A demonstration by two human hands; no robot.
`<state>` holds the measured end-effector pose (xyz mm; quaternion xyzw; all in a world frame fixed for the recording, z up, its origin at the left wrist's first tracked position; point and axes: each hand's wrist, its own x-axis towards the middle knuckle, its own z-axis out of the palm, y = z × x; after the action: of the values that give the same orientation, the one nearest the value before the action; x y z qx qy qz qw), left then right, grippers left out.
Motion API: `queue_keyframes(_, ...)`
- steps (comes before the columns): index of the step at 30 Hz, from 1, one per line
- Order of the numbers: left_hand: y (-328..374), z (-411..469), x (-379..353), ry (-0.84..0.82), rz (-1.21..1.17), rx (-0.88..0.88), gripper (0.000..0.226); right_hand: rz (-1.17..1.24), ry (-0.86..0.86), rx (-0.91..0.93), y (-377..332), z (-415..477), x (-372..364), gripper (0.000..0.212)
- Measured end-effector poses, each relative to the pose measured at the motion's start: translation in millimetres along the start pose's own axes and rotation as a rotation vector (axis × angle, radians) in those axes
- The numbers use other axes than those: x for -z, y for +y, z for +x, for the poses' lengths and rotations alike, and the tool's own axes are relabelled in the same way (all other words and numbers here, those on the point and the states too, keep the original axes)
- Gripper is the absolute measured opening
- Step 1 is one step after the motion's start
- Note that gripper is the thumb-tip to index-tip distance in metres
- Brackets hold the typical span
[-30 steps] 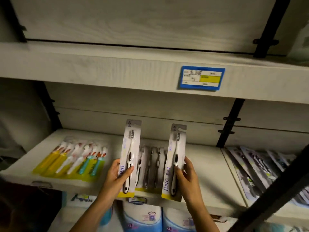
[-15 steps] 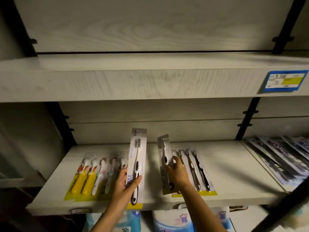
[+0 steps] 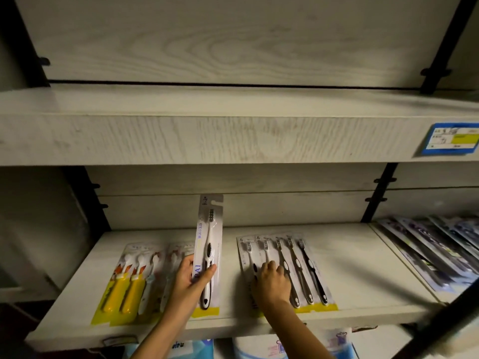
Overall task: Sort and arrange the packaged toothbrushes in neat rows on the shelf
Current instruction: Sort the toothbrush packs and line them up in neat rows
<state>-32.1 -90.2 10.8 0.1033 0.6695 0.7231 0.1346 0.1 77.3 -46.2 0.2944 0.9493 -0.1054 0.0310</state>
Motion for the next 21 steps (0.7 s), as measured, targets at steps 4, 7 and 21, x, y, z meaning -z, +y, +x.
queue_keyframes(4, -1.4, -0.3, -4.4, -0.033, -0.005, 0.027, 0.029, -0.054, -0.015, 0.02, 0.8, 2.2, -4.2, 0.04)
queue_keyframes(7, 0.2, -2.6, -10.6, -0.051, -0.014, 0.036, 0.036, -0.063, -0.007, 0.009, 1.3, 4.1, -4.1, 0.037)
queue_keyframes(21, -10.6, -1.5, -15.8, -0.066, 0.032, 0.064, 0.025, -0.102, 0.004, -0.024, 17.8, 10.7, -7.2, 0.03)
